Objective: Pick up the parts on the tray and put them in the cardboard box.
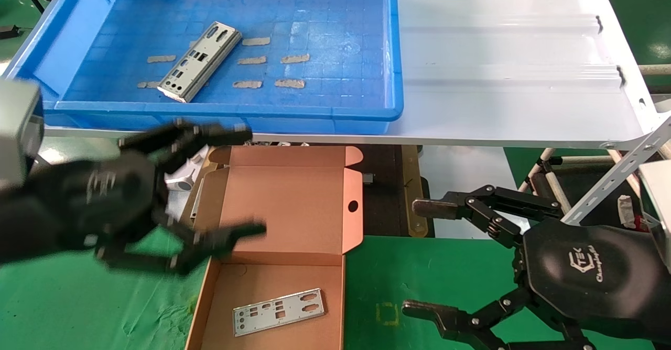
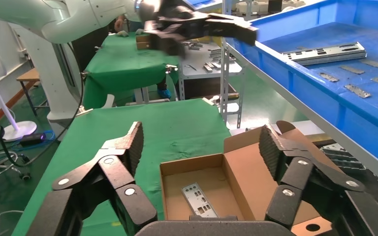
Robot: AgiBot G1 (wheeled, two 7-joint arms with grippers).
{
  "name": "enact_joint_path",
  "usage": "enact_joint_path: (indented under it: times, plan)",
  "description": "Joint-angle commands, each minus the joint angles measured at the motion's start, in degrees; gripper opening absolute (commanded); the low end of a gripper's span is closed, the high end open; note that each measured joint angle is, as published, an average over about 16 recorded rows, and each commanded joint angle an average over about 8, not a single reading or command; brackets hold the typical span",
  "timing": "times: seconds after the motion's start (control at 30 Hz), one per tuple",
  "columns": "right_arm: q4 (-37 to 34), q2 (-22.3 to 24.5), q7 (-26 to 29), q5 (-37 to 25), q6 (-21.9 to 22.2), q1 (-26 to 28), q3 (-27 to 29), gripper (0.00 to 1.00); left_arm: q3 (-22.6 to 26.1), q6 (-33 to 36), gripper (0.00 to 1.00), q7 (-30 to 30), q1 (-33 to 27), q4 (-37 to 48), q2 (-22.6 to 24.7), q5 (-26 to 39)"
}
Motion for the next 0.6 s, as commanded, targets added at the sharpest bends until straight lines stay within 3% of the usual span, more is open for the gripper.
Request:
enact_joint_path:
  times: [0.03,0.6]
  plan:
    - [0.0,0.0,0.0,0.0,0.0,0.0,0.0,0.0,-0.06,-1.53,1.0,-0.06,-1.08,0.97,0.55,0.72]
    - [0.0,0.0,-0.01,0.01,0.0,0.01,-0.01,0.0,5.43,-9.08,1.0,1.24,-20.71,21.87,6.75,16.21]
